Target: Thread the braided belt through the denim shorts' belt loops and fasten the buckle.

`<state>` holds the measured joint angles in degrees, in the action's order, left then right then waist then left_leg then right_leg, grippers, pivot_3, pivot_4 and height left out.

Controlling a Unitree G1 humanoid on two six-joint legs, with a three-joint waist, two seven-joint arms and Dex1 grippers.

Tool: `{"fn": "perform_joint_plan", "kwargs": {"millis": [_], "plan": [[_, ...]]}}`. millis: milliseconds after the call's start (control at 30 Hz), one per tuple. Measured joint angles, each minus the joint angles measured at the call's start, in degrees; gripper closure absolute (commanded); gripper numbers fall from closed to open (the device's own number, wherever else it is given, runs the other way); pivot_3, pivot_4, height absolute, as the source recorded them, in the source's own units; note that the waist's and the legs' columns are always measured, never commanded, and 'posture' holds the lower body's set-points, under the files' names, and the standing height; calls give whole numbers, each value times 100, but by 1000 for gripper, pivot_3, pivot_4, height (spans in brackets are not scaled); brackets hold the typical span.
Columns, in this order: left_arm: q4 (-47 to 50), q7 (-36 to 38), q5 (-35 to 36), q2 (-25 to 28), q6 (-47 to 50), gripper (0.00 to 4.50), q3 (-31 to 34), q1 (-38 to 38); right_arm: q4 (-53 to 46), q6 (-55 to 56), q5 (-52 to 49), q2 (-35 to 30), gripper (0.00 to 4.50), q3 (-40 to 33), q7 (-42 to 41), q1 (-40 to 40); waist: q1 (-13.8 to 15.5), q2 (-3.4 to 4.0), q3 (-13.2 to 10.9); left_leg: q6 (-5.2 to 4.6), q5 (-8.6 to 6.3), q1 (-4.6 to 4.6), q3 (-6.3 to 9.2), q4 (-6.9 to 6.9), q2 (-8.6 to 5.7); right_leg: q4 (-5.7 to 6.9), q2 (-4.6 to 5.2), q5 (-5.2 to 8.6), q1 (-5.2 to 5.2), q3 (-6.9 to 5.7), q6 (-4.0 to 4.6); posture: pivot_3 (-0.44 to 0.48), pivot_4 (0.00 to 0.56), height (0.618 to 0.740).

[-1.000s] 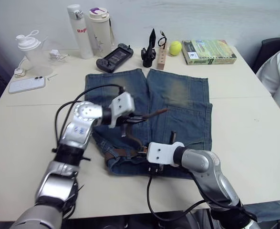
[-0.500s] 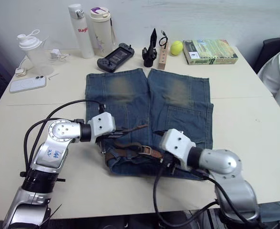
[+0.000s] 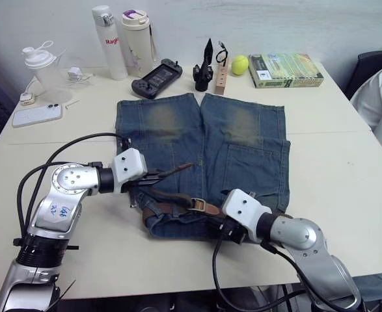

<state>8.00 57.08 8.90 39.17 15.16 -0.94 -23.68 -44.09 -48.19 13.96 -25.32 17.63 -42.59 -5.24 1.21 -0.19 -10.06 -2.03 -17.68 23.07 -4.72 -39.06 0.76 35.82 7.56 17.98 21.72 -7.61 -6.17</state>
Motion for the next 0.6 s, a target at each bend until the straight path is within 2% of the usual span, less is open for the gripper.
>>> {"fn": "perform_joint_plan", "kwargs": {"millis": [100, 167, 233, 333, 367, 400, 467, 600], "plan": [[0, 5, 0, 21, -1, 4500, -1, -16, 34, -38, -47, -1, 83, 11, 181, -31, -3, 0, 0, 0, 0, 0, 0, 0, 0, 0, 0, 0, 0, 0, 0, 0, 150, 720], [3, 30, -5, 82, -36, 4500, -16, 16, 35, -51, -59, -14, 600, 52, 242, -53, -6, 0, 0, 1, 0, 0, -1, 0, 1, 0, -1, 0, 1, 1, 0, 0, 150, 720], [11, 81, -12, 185, -85, 4500, -32, 96, 34, -60, -59, -89, 1342, 197, 295, -88, -12, 1, -1, 0, 0, 0, -3, 1, 1, 0, 0, 0, 2, 1, 0, 0, 150, 720], [22, 152, -11, 240, -91, 4500, -75, 166, 34, -67, -56, -129, 2841, 345, 366, -130, -2, 2, -1, 1, 0, 0, -3, 1, 2, 0, 1, 0, 2, 1, 1, 0, 150, 720], [24, 182, -12, 257, -96, 4500, -95, 178, 35, -68, -48, -143, 3173, 407, 401, -169, -1, 1, -1, 1, 0, 0, -3, 0, 1, 0, 1, 0, 2, 2, 0, 0, 150, 720], [30, 220, -15, 298, -103, 4500, -150, 189, 38, -70, -34, -149, 3882, 497, 468, -285, -3, 2, -1, 1, 0, 0, -4, 0, 1, -2, 2, 0, 2, 3, 1, 0, 150, 720], [33, 254, -28, 356, -121, 4500, -186, 208, 58, -76, 20, -148, 4480, 561, 555, -468, -9, 2, -1, 1, 0, 0, -6, 0, 3, 0, 1, 0, 5, 3, 1, 0, 150, 720], [34, 262, -41, 410, -148, 4500, -231, 228, 98, -75, 112, -157, 4480, 735, 717, -733, -13, 3, -2, 2, -1, 3, -8, 4, 4, 2, 0, 1, 12, 3, 2, 0, 150, 720]]}}
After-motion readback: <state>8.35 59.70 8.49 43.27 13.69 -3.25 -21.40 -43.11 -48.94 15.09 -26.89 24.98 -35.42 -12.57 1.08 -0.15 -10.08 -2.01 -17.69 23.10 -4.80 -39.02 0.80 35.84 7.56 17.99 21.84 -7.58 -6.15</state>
